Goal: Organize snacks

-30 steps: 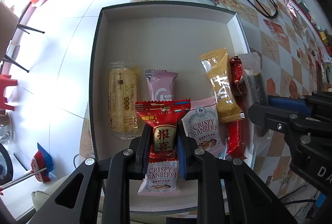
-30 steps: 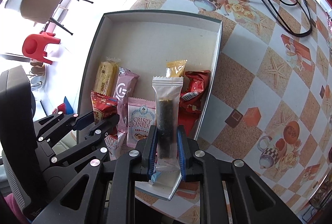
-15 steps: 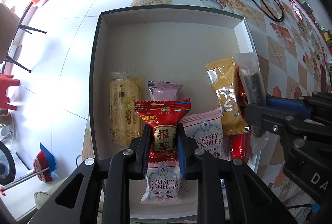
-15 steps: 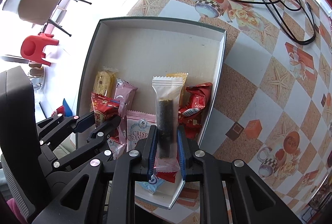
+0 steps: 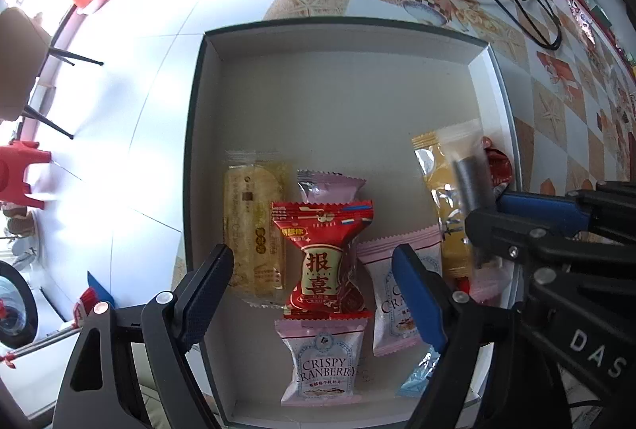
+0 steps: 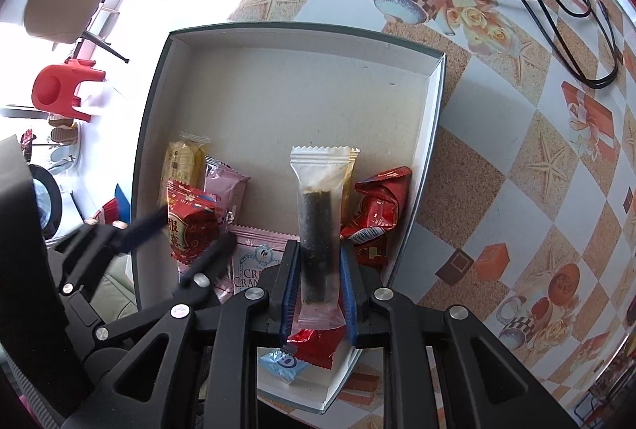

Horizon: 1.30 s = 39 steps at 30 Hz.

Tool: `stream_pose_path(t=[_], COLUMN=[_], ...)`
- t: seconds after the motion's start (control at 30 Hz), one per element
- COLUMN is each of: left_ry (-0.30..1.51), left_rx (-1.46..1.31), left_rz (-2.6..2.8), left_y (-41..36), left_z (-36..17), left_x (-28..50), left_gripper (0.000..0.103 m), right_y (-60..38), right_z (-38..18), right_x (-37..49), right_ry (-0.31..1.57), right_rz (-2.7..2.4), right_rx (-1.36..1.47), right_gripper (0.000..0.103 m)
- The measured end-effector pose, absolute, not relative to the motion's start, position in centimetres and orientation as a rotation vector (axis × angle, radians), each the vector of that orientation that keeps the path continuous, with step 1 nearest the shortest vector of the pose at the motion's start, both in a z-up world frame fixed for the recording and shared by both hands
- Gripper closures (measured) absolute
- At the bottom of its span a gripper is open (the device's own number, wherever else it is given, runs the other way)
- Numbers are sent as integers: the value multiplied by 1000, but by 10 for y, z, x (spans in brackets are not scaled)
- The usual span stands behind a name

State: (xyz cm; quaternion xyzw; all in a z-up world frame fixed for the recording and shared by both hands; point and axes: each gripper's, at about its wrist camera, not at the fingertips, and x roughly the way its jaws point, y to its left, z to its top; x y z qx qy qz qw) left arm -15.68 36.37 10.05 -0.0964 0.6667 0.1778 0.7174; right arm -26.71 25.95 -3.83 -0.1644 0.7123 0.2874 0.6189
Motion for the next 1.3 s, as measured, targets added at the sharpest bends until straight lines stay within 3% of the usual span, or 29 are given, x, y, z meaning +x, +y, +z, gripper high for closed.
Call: stream_pose_path(t=[0.1, 0.27, 0.3, 0.33, 1.3], left_ry=[1501, 1540, 1535, 1520, 1511], left_rx=[-218, -164, -152, -161, -158], left_rz=[402, 485, 502, 509, 465], left_y=[366, 369, 369, 371, 356], left_z=[100, 98, 100, 102, 98], left_x=[-156, -154, -155, -157, -179], left_gripper=[18, 17, 17, 17, 17], right_y=[257, 254, 253, 251, 236], right_z=[-32, -21, -19, -16, 17], right_x=[-267, -269, -269, -270, -294], right_ry=[1605, 1575, 1566, 1549, 1443], right_rz=[640, 613, 609, 598, 592], right_rx=[-389, -416, -424, -438, -533], right_gripper=[23, 21, 14, 1, 0])
